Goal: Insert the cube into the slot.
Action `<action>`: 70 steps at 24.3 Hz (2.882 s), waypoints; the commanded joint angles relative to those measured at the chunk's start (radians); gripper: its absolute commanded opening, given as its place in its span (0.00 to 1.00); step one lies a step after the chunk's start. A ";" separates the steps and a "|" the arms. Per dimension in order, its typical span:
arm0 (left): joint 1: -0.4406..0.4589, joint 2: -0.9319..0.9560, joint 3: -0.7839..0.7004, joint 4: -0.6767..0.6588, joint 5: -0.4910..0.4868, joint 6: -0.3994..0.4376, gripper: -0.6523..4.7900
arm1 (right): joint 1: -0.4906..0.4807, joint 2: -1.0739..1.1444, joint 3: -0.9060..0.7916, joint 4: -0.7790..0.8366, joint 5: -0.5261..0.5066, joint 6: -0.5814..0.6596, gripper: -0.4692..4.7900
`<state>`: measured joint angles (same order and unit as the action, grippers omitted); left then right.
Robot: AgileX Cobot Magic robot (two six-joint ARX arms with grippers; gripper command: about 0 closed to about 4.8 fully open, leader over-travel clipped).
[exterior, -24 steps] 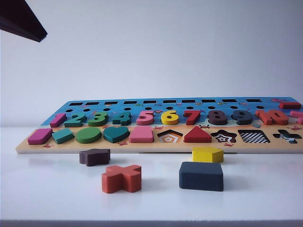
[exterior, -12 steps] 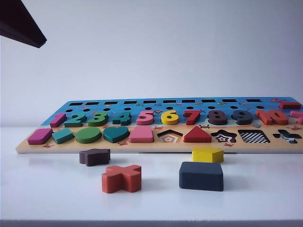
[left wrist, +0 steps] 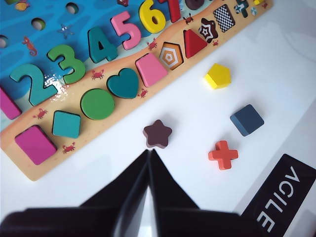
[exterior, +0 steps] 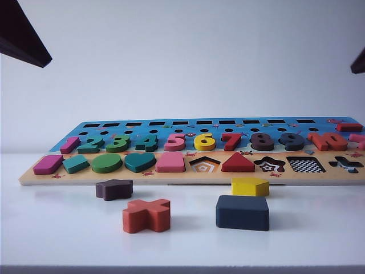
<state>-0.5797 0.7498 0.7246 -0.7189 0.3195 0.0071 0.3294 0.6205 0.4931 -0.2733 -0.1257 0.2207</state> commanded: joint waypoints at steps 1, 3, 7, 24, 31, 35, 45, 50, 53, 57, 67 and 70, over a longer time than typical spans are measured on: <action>0.000 0.000 -0.014 0.009 -0.010 0.000 0.14 | 0.045 0.076 0.109 -0.138 -0.069 0.008 0.08; 0.003 -0.001 -0.016 0.005 -0.016 0.000 0.14 | 0.080 0.136 0.196 -0.239 -0.112 0.007 0.08; 0.006 -0.001 -0.016 0.006 -0.017 0.000 0.14 | 0.135 0.240 0.352 -0.446 -0.177 0.003 0.10; 0.004 -0.001 -0.016 0.011 -0.016 0.000 0.14 | 0.383 0.589 0.603 -0.892 -0.294 0.357 0.69; 0.004 -0.001 -0.016 0.012 -0.016 0.000 0.14 | 0.436 0.661 0.603 -0.838 -0.343 0.500 0.69; 0.004 -0.001 -0.016 0.011 -0.016 0.000 0.14 | 0.471 0.720 0.603 -0.821 -0.345 0.525 0.69; 0.004 -0.001 -0.016 0.012 -0.016 0.000 0.14 | 0.547 0.842 0.602 -0.716 -0.190 0.650 0.69; 0.004 -0.001 -0.016 0.012 -0.016 0.000 0.14 | 0.581 0.864 0.602 -0.713 -0.117 0.718 0.68; 0.003 -0.001 -0.016 0.011 -0.017 0.000 0.14 | 0.595 0.871 0.602 -0.706 -0.091 0.752 0.67; 0.003 -0.001 -0.016 0.011 -0.016 0.000 0.14 | 0.609 0.885 0.602 -0.685 -0.080 0.816 0.67; 0.003 -0.001 -0.016 0.011 -0.017 0.000 0.14 | 0.632 0.904 0.600 -0.676 -0.027 0.886 0.67; 0.003 -0.001 -0.016 0.011 -0.017 0.000 0.14 | 0.632 0.904 0.600 -0.698 -0.008 0.886 0.67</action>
<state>-0.5774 0.7490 0.7040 -0.7219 0.3050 0.0067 0.9600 1.5269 1.0912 -0.9649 -0.1440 1.1019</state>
